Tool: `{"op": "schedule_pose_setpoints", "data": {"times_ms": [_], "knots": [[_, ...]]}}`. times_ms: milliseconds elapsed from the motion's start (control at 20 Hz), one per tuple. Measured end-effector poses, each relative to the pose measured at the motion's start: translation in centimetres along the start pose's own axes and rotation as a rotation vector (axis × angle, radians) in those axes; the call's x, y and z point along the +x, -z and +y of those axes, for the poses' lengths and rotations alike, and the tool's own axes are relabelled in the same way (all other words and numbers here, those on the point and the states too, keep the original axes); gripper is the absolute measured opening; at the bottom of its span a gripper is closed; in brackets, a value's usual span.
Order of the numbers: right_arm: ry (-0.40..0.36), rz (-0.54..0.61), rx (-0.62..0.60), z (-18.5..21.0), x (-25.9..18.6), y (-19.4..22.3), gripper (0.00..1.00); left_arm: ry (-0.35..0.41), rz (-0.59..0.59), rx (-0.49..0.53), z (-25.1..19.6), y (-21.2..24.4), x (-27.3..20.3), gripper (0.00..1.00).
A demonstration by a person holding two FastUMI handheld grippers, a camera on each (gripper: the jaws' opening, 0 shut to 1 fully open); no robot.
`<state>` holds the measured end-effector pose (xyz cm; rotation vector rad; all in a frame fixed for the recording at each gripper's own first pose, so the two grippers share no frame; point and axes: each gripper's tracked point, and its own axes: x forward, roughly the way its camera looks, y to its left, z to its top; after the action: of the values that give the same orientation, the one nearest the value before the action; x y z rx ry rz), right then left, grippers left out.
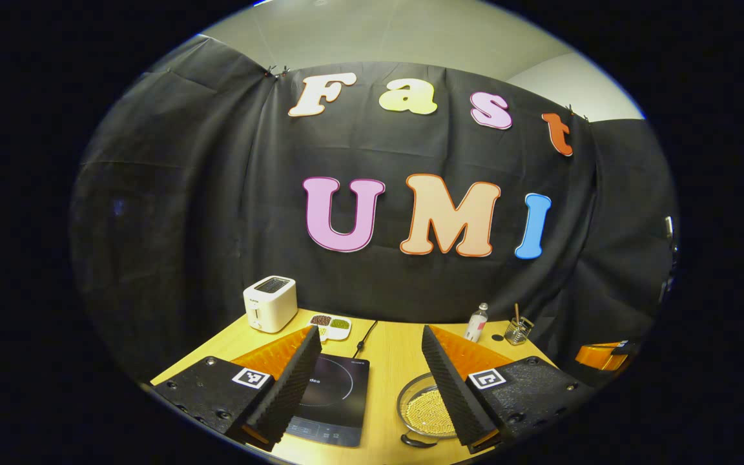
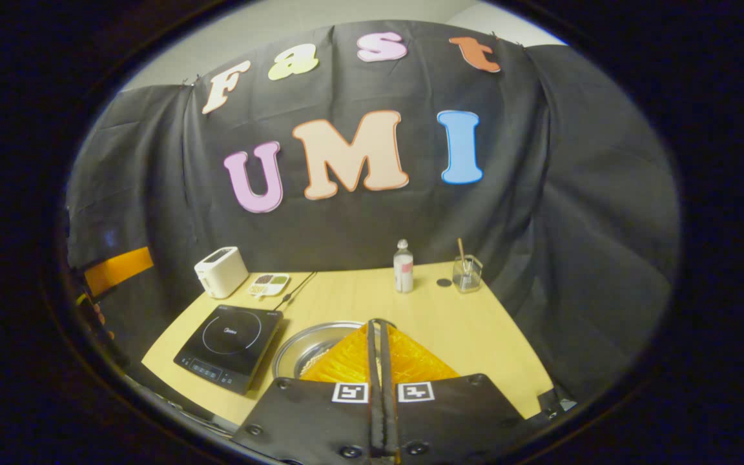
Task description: First push the handle of the pot to place it horizontally, then grasp the pot with both hands and set it on the induction cooktop.
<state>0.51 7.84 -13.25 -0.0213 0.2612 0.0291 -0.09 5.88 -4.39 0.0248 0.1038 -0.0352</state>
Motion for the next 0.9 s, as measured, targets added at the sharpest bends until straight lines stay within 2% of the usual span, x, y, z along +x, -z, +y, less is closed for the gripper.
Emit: {"op": "schedule_pose_setpoints", "data": {"times_ms": [100,150,300,350,400,450,550,600,750,800,900], "knots": [[0.010,0.060,0.005,1.8,0.5,2.4,0.02,0.022,0.012,0.006,1.3,0.3,0.6,0.96],[0.015,0.090,0.001,2.6,0.7,3.5,0.00,0.032,0.021,0.011,1.9,0.5,0.9,0.92],[0.037,0.189,-0.012,4.2,0.7,7.9,0.03,0.057,0.042,0.027,3.5,1.1,1.6,0.92],[0.039,0.228,-0.004,4.7,0.8,9.2,0.03,0.067,0.041,0.029,3.8,1.1,1.9,0.96],[0.039,0.263,0.004,5.1,1.0,10.3,0.00,0.076,0.042,0.029,4.1,1.2,2.1,0.92],[0.038,0.312,0.012,5.6,1.0,11.9,0.02,0.087,0.041,0.027,4.2,1.2,2.3,0.92],[0.034,0.407,0.023,6.5,0.9,15.1,0.00,0.106,0.043,0.028,4.5,1.4,2.6,0.92],[0.036,0.450,0.024,6.6,0.8,16.5,0.02,0.116,0.044,0.030,4.7,1.5,2.7,0.92],[0.057,0.580,0.027,6.8,0.6,20.4,0.00,0.145,0.057,0.043,4.9,2.1,2.7,0.92],[0.062,0.630,0.039,7.1,0.5,21.9,0.00,0.150,0.063,0.047,5.1,2.3,2.7,0.96],[0.069,0.701,0.065,7.6,0.7,23.8,0.02,0.158,0.071,0.044,5.4,2.8,2.8,0.92]]}}
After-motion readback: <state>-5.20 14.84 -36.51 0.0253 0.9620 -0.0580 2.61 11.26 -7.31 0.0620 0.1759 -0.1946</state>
